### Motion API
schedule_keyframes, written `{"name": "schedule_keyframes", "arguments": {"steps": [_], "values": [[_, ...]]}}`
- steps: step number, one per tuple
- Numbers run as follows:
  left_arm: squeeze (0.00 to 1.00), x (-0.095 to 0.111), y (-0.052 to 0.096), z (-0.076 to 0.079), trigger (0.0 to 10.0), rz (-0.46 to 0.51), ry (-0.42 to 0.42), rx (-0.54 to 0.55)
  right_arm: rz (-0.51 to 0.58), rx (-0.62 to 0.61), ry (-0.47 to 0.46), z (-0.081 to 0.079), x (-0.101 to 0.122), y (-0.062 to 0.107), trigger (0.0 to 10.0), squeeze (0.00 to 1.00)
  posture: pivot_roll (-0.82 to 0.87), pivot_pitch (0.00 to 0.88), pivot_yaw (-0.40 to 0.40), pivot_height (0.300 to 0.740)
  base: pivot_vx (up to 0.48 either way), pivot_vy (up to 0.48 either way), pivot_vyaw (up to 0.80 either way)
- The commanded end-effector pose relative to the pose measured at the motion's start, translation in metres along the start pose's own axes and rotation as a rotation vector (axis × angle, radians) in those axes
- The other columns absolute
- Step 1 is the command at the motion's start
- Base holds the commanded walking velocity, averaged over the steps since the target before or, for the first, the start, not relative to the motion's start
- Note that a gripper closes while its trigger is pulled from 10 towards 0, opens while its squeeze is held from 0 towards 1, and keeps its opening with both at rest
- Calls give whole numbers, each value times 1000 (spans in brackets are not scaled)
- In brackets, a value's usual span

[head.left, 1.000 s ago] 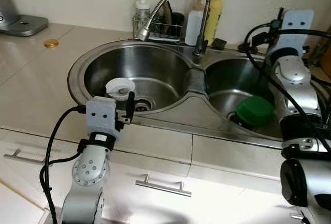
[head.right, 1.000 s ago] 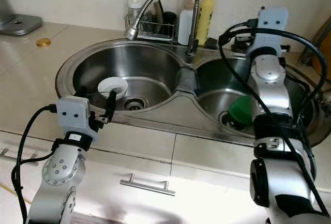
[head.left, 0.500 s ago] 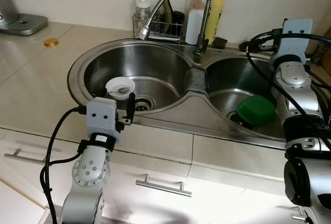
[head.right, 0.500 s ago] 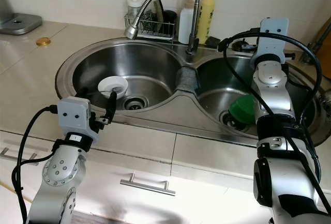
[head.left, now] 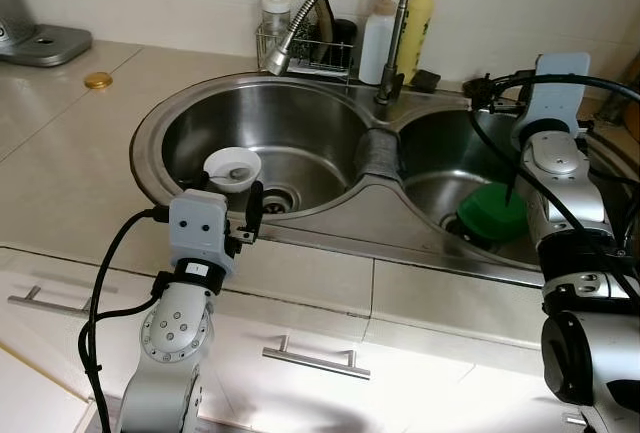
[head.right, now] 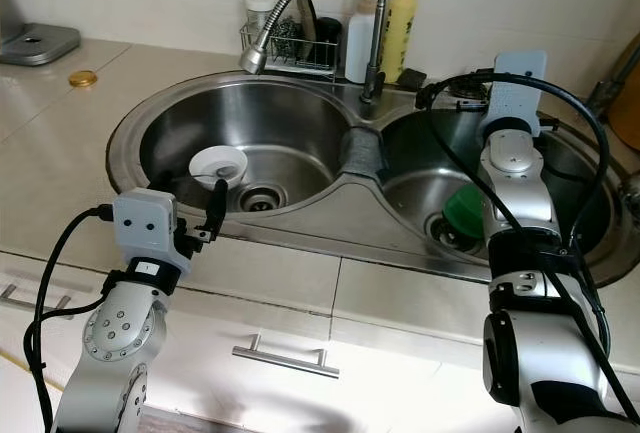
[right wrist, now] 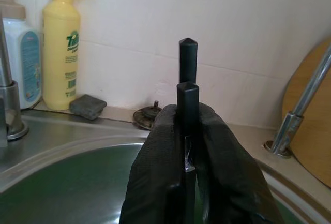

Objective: Kitchen organization

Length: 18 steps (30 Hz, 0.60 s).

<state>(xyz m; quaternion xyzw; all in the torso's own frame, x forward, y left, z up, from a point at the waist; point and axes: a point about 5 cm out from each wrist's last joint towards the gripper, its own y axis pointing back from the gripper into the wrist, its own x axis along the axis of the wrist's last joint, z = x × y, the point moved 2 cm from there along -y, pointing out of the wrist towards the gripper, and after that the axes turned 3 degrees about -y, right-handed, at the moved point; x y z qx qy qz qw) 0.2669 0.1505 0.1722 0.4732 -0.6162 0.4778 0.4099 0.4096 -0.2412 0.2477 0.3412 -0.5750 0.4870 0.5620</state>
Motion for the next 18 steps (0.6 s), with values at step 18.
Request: {"name": "schedule_keyframes", "arguments": {"steps": [18], "values": [[0, -2, 0, 1, 10000, -15, -7, -13, -7, 9, 13, -4, 0, 3, 10000, 0, 139, 0, -60, 740, 0, 0, 0]]}}
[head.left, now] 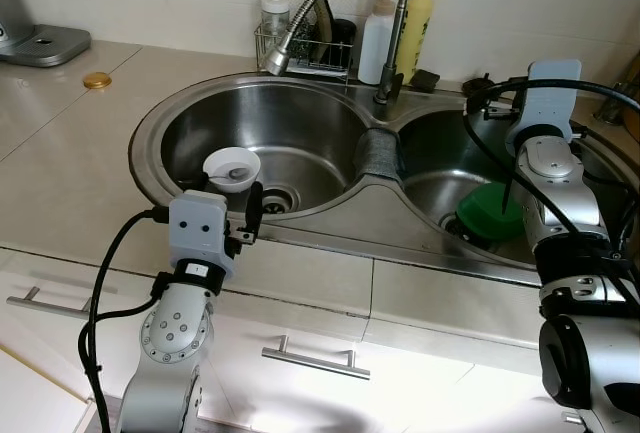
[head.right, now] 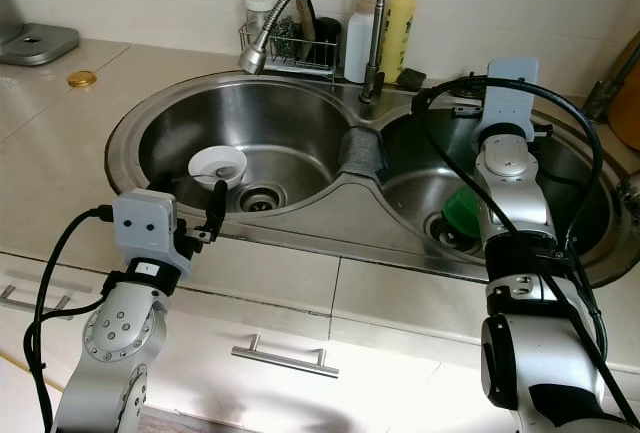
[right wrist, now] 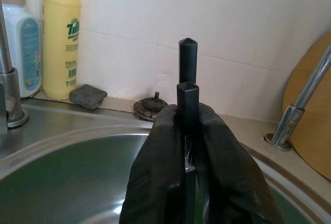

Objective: Kitchen organization

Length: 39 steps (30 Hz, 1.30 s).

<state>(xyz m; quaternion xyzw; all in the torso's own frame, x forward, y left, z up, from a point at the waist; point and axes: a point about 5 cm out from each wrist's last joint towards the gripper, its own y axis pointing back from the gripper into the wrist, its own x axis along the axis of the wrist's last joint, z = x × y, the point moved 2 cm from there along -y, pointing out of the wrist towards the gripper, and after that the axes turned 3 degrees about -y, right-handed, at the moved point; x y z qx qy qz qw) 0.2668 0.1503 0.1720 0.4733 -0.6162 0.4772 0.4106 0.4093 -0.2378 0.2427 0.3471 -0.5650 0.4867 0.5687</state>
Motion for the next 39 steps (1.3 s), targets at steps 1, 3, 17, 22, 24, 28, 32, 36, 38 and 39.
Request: {"name": "schedule_keyframes", "arguments": {"steps": [1, 3, 17, 22, 24, 28, 32, 36, 38, 39], "values": [[0, -2, 0, 1, 10000, -14, -8, -12, 14, -3, 1, 0, 4, 1, 10000, 0, 139, 0, -58, 740, 0, 0, 0], [0, -2, 0, 1, 10000, -14, -8, -13, 13, -3, 2, 0, 3, 1, 10000, 0, 139, 0, -58, 740, 0, 0, 0], [0, -3, 0, 1, 10000, -19, -9, -14, 6, 11, 9, -2, 2, 3, 10000, 0, 138, 0, -57, 740, 0, 0, 0], [0, -3, 0, 2, 10000, -21, -8, -15, 3, 17, 10, -4, 1, 3, 10000, 0, 137, 0, -59, 740, 0, 0, 0], [0, -3, 1, 2, 10000, -21, -7, -16, 0, 21, 10, -4, 0, 3, 10000, 0, 137, 0, -59, 740, 0, 0, 0], [0, -3, 1, 2, 10000, -22, -7, -17, -2, 23, 12, -4, 0, 3, 10000, 0, 137, 0, -60, 740, 0, 0, 0], [0, -3, 0, 3, 10000, -23, -5, -19, -8, 33, 20, -6, -1, 3, 10000, 0, 136, 0, -60, 740, 0, 0, 0], [0, -3, 0, 3, 10000, -23, -5, -20, -9, 37, 26, -6, -2, 3, 10000, 0, 134, 0, -59, 740, 0, 0, 0], [0, -4, 0, 3, 10000, -25, -5, -21, -11, 49, 34, -8, -2, 4, 10000, 1000, 134, 0, -59, 740, 0, 0, 0], [0, -4, 0, 3, 10000, -25, -5, -21, -13, 56, 36, -9, -3, 4, 10000, 1000, 134, 0, -59, 740, 0, 0, 0]]}}
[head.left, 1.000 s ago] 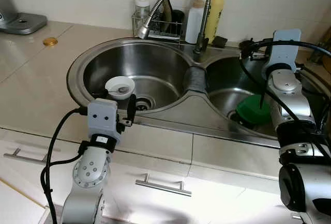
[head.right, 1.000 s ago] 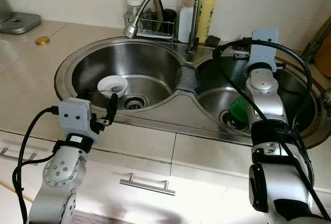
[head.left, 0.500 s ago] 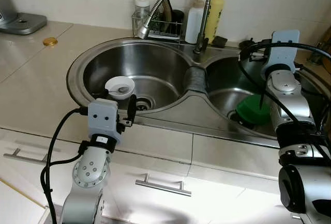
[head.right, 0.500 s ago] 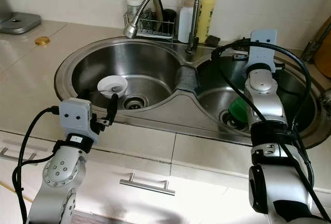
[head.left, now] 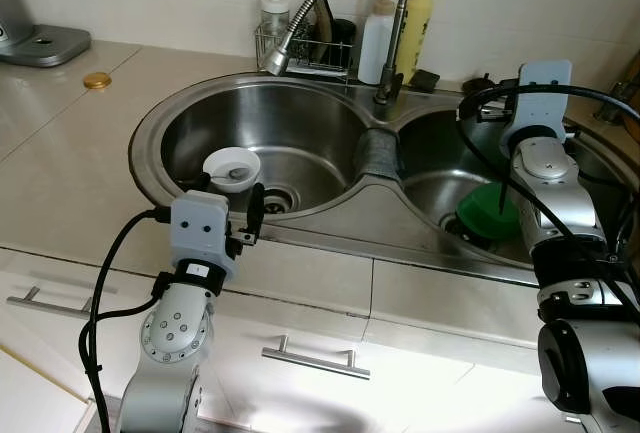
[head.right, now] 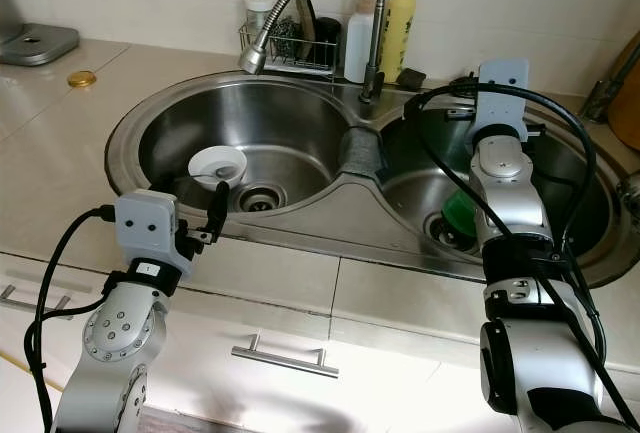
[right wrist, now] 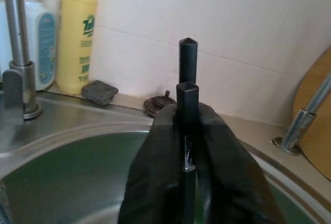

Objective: Kitchen organization

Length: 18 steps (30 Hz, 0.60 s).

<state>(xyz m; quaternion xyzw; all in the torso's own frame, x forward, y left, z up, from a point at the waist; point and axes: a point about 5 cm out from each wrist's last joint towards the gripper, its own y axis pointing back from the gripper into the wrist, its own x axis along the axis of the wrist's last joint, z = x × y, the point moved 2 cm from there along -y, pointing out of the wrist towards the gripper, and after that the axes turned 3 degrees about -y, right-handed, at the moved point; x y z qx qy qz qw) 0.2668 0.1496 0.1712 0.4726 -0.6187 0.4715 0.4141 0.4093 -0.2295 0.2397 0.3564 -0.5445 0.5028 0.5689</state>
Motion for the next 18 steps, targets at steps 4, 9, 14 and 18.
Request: {"name": "schedule_keyframes", "arguments": {"steps": [4, 9, 14, 18], "values": [[0, -3, 1, 2, 10000, -21, -3, -8, -14, 21, 13, -3, -3, 2, 10000, 1000, 135, 0, -59, 740, 0, 0, 0], [0, -3, 1, 2, 10000, -22, -4, -7, -32, 50, 14, -8, -7, 3, 10000, 1000, 137, 0, -61, 740, 0, 0, 0], [0, -3, 1, 2, 10000, -22, -5, -7, -61, 109, 13, -17, -13, 5, 10000, 1000, 136, 0, -62, 740, 0, 0, 0], [0, -3, 1, 2, 10000, -22, -5, -7, -68, 137, 5, -23, -16, 8, 10000, 1000, 136, 0, -61, 740, 0, 0, 0]]}}
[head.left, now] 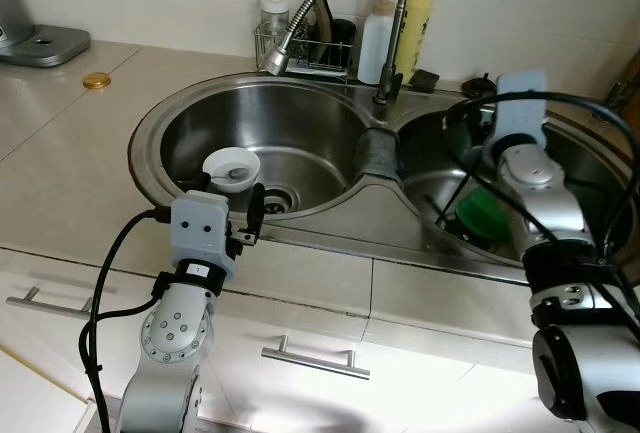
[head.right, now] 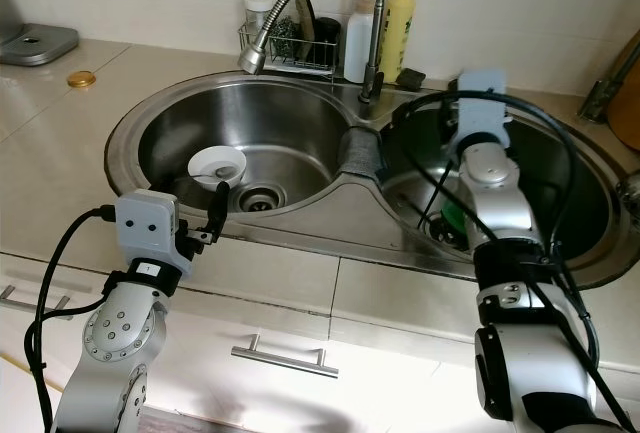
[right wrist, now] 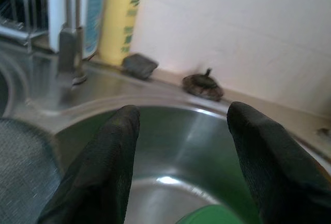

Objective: Kitchen organization

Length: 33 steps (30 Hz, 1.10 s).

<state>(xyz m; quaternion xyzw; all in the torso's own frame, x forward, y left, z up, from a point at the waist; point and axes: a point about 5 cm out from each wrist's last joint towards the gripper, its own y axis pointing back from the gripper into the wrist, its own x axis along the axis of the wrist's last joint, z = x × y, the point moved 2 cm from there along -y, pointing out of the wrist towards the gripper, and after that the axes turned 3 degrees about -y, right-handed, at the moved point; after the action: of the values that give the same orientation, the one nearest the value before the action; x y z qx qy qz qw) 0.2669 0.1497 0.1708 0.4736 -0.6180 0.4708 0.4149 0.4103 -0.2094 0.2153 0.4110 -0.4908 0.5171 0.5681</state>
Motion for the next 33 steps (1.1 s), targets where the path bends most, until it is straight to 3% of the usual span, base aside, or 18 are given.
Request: {"name": "schedule_keyframes", "arguments": {"steps": [1, 14, 23, 24, 25, 26, 33], "values": [[0, -3, 0, 2, 10000, -19, -4, -7, 11, 12, -10, -1, 3, 1, 10000, 1000, 135, 0, -60, 740, 0, 0, 0], [0, -3, 1, 2, 10000, -21, -4, -9, 73, 34, -68, -7, 8, 9, 10000, 1000, 132, 0, -60, 740, 0, 0, 0], [0, -3, 1, 2, 10000, -21, -3, -10, 66, 28, -123, -12, -1, 19, 10000, 1000, 131, 0, -60, 740, 0, 0, 0], [0, -3, 1, 2, 10000, -22, -3, -9, 74, 31, -128, -12, 0, 21, 10000, 914, 131, 0, -60, 740, 0, 0, 0], [0, -3, 1, 2, 10000, -22, -3, -8, 85, 35, -126, -13, 1, 23, 10000, 914, 131, 0, -60, 740, 0, 0, 0], [0, -4, 1, 2, 10000, -23, -3, -6, 111, 38, -126, -14, 3, 28, 10000, 0, 130, 0, -61, 740, 0, 0, 0], [0, -5, 2, 3, 10000, -28, -5, -7, 244, -67, -132, 8, 20, 43, 10000, 0, 125, 0, -61, 740, 0, 0, 0]]}}
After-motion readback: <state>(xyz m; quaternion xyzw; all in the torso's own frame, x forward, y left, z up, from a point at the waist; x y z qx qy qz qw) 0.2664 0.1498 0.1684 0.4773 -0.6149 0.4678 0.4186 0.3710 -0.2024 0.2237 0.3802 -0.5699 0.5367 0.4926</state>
